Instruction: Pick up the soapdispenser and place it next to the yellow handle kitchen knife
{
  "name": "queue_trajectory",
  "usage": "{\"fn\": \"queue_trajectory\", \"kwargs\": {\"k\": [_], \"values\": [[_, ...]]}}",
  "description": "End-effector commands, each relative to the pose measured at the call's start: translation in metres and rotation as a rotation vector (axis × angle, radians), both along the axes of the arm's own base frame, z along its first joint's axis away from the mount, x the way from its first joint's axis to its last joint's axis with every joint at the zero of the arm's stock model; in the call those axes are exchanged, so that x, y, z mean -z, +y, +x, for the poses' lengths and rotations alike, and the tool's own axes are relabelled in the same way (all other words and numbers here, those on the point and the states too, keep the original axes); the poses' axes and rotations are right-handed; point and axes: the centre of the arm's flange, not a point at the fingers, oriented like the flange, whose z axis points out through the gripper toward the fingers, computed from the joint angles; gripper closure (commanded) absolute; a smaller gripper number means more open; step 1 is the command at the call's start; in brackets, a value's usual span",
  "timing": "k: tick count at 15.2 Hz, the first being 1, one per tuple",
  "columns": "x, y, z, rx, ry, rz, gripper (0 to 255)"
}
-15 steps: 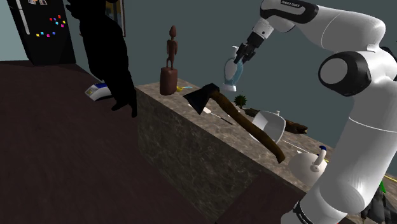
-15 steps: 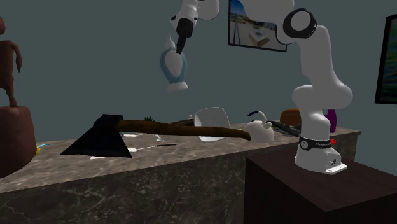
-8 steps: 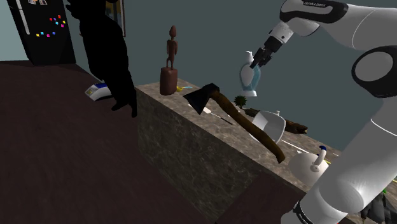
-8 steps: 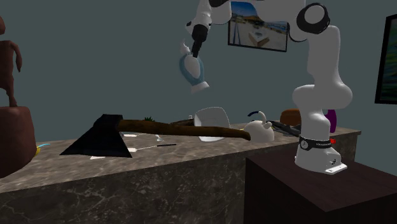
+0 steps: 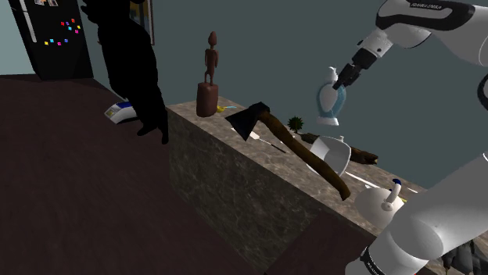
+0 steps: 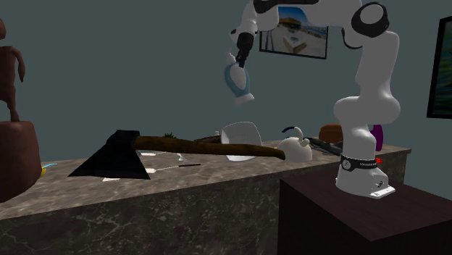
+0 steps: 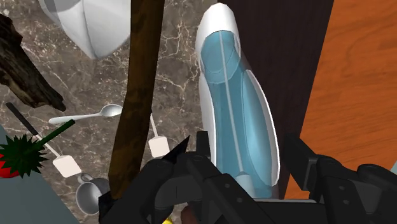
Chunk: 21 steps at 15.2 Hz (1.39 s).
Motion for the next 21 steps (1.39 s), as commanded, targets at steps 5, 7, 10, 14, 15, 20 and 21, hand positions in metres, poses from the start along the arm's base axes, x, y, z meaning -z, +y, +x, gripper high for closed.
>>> {"fn": "queue_trajectory", "kwargs": {"k": [5,7,10,14,15,20,21], "values": [[0.0,-0.029,-0.075,-0.001,0.0,0.0,255],[0.0,-0.039,-0.099,-0.001,0.0,0.0,255],[0.0,-0.054,-0.136,-0.001,0.0,0.0,255],[0.0,-0.073,-0.185,-0.001,0.0,0.0,255],[0.0,-0.078,-0.197,-0.001,0.0,0.0,255],[-0.001,-0.103,-0.259,-0.001,0.0,0.0,255],[-0.001,-0.108,-0.271,-0.001,0.0,0.0,255]]}}
